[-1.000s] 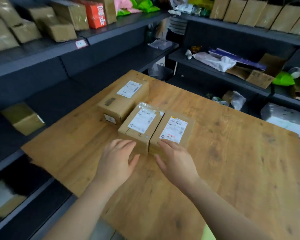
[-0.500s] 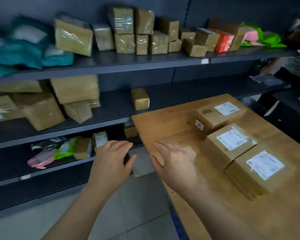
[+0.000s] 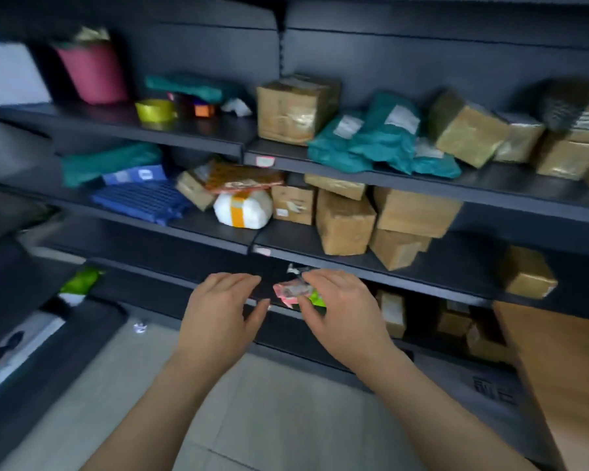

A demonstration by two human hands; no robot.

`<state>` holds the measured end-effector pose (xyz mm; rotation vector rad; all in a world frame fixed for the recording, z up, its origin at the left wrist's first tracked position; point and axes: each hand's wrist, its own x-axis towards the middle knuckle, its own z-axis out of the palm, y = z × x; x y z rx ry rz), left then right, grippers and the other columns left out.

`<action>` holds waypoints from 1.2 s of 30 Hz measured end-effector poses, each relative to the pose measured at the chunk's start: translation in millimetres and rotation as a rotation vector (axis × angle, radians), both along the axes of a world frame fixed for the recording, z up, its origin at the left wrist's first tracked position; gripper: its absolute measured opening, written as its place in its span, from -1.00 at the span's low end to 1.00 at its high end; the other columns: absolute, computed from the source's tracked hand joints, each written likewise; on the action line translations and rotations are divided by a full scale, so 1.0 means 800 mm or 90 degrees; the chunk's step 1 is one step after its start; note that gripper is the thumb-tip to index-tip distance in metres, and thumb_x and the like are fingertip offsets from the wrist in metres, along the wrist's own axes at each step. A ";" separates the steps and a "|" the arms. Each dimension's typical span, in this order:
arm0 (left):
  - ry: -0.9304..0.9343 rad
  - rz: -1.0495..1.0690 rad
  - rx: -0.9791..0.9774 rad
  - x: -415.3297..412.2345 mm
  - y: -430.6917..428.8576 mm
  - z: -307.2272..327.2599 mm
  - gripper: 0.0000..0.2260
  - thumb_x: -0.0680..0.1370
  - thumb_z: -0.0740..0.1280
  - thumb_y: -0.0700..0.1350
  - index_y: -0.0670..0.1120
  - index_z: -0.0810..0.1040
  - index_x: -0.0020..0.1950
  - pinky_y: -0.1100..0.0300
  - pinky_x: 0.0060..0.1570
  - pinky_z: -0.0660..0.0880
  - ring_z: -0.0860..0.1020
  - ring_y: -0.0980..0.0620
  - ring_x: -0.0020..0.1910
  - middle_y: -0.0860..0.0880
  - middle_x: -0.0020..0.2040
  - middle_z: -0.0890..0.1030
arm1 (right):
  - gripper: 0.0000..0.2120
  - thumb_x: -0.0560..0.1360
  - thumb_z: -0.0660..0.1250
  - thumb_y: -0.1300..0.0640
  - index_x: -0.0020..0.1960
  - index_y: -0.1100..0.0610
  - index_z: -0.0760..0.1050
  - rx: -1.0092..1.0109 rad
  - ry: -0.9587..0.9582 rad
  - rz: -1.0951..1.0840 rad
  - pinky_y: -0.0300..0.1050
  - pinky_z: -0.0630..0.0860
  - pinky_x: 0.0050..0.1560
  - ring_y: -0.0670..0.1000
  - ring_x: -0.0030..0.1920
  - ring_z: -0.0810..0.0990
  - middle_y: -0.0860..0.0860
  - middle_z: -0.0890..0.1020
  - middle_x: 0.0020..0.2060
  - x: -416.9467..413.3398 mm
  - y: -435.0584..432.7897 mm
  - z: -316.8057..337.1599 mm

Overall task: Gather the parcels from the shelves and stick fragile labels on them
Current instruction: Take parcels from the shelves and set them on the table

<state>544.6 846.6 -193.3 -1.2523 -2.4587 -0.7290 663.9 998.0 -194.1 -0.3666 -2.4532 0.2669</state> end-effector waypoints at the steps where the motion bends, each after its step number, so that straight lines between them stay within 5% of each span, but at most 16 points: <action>1: -0.001 0.034 0.000 -0.019 -0.020 0.000 -0.69 0.42 0.36 0.03 -0.13 0.65 0.05 0.06 0.02 0.50 0.59 -0.10 -0.02 -0.03 -0.02 0.67 | -0.71 0.43 0.36 0.06 0.09 0.17 0.61 -0.006 -0.001 0.028 -0.05 0.52 0.11 0.04 -0.01 0.63 0.03 0.68 -0.02 -0.026 -0.014 0.002; 4: -0.003 0.125 -0.008 -0.068 -0.076 0.001 -0.71 0.43 0.47 -0.03 -0.12 0.64 0.10 0.03 0.07 0.49 0.58 -0.11 0.03 -0.03 0.02 0.67 | -0.70 0.43 0.32 0.05 0.09 0.17 0.61 0.001 -0.001 0.110 -0.04 0.53 0.11 0.03 0.00 0.63 0.03 0.68 -0.02 -0.102 -0.052 0.006; 9: -0.009 0.263 -0.004 -0.140 -0.155 0.006 -0.64 0.46 0.28 0.09 -0.10 0.63 0.10 0.02 0.04 0.50 0.58 -0.10 0.03 -0.01 0.00 0.67 | -0.70 0.44 0.34 0.08 0.11 0.19 0.60 -0.015 -0.005 0.260 -0.06 0.51 0.11 0.04 0.01 0.63 0.03 0.68 -0.02 -0.228 -0.108 0.006; 14: 0.011 0.399 0.010 -0.218 -0.220 0.018 -0.72 0.41 0.48 -0.04 -0.08 0.64 0.08 0.03 0.01 0.50 0.58 -0.11 0.01 0.01 -0.02 0.67 | -0.71 0.45 0.32 0.06 0.10 0.19 0.60 -0.015 0.015 0.396 -0.05 0.55 0.07 0.04 0.00 0.62 0.03 0.68 -0.03 -0.357 -0.171 0.019; 22: 0.061 0.594 0.009 -0.341 -0.314 0.043 -0.68 0.46 0.39 0.03 -0.10 0.62 0.14 0.01 0.08 0.51 0.57 -0.09 0.06 -0.02 0.04 0.67 | -0.72 0.45 0.32 0.06 0.09 0.17 0.61 -0.008 0.056 0.576 -0.06 0.54 0.07 0.04 -0.02 0.63 0.00 0.68 -0.04 -0.544 -0.272 0.045; 36: 0.089 0.758 0.016 -0.561 -0.547 0.102 -0.66 0.46 0.41 0.01 -0.10 0.60 0.18 -0.06 0.11 0.48 0.55 -0.17 0.10 -0.08 0.09 0.65 | -0.69 0.49 0.34 0.07 0.19 0.16 0.58 0.002 0.043 0.689 -0.01 0.49 0.16 0.07 0.10 0.61 0.04 0.66 0.07 -0.814 -0.509 0.105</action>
